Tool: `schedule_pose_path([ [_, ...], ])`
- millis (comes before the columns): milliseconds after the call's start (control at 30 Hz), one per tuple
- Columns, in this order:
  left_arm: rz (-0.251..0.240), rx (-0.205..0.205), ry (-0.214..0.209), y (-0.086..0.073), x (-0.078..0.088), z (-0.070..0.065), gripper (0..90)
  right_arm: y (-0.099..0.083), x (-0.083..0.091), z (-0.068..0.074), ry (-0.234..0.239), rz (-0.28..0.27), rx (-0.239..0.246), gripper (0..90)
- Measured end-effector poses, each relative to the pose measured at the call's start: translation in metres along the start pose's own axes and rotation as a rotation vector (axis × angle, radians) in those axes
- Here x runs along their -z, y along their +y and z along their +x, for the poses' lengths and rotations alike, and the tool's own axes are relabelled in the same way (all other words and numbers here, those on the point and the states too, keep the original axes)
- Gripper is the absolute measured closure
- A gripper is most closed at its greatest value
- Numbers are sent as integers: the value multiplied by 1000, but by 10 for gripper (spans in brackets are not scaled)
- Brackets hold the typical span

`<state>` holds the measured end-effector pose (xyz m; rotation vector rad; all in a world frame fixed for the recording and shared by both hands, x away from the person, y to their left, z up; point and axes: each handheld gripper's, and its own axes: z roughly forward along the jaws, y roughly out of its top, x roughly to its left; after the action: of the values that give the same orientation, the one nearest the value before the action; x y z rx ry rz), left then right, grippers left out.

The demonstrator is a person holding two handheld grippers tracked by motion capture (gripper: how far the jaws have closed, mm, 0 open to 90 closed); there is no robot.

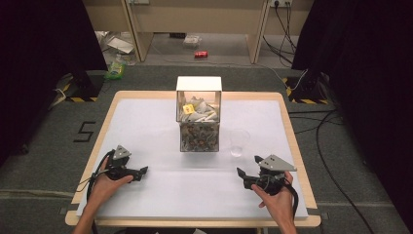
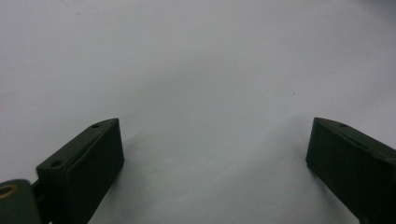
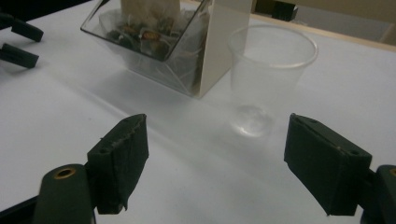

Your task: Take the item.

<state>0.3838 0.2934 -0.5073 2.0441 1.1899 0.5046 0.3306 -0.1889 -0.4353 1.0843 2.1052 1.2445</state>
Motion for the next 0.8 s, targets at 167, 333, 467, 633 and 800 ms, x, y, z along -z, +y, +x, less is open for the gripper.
schedule_pose_path([
  [167,-1,0,0,0,0,0,32,18,4,2,3,-38,3,249],
  [333,-1,1,0,0,0,0,32,37,11,4,7,-76,17,272],
  [467,-1,1,0,0,0,0,32,52,16,5,7,-103,36,279],
  [633,0,1,-1,0,0,0,32,66,18,1,0,-137,25,290],
  [800,-1,1,0,0,0,0,32,79,18,3,12,-161,37,301],
])
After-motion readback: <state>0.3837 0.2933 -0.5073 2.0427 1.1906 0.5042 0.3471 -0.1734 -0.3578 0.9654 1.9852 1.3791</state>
